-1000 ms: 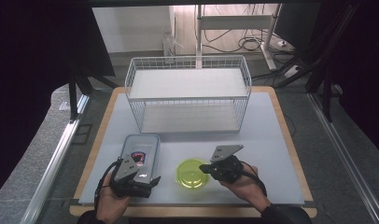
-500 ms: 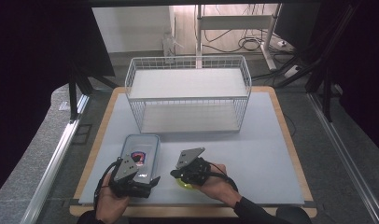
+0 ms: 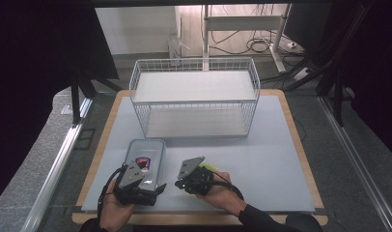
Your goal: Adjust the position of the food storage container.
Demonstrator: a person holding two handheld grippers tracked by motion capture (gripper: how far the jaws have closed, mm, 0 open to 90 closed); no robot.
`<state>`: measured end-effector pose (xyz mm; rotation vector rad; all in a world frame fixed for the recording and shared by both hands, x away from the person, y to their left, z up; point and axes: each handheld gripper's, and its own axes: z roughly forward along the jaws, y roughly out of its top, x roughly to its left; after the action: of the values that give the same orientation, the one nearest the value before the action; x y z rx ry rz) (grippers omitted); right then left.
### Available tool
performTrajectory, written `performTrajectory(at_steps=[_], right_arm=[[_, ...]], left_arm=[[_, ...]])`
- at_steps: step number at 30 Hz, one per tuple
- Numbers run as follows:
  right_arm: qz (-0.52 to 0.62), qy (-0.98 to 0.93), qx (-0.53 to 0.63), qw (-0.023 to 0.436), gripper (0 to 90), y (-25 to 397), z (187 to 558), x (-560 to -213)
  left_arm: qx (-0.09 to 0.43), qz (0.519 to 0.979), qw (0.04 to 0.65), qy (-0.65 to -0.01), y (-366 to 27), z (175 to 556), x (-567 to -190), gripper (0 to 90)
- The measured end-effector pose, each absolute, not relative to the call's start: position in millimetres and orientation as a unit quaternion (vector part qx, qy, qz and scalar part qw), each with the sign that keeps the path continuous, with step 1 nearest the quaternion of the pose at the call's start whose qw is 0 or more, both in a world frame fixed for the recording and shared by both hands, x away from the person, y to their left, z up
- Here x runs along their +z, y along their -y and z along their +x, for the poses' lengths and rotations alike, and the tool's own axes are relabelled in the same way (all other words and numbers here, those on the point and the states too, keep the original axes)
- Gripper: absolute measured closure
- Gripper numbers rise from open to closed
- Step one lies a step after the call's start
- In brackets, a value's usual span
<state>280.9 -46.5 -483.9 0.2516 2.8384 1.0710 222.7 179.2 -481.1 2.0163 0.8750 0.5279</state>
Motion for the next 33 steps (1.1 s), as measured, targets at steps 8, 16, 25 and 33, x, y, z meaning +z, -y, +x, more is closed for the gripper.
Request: performTrajectory(at_steps=[8,16,25,33], right_arm=[[0.097,-0.931,0.348,0.053,90.0,66,285,-482],[0.127,-0.927,0.348,0.056,90.0,93,292,-481],[0.165,-0.923,0.342,0.066,90.0,126,300,-478],[0.209,-0.914,0.336,0.082,90.0,163,312,-478]], left_arm=[[0.209,0.809,0.423,-0.35,-179,223,-482,3.7],[0.209,0.811,0.421,-0.349,-178,223,-483,3.7],[0.212,0.81,0.42,-0.349,-178,223,-483,3.7],[0.214,0.81,0.42,-0.35,-179,223,-483,3.8]])
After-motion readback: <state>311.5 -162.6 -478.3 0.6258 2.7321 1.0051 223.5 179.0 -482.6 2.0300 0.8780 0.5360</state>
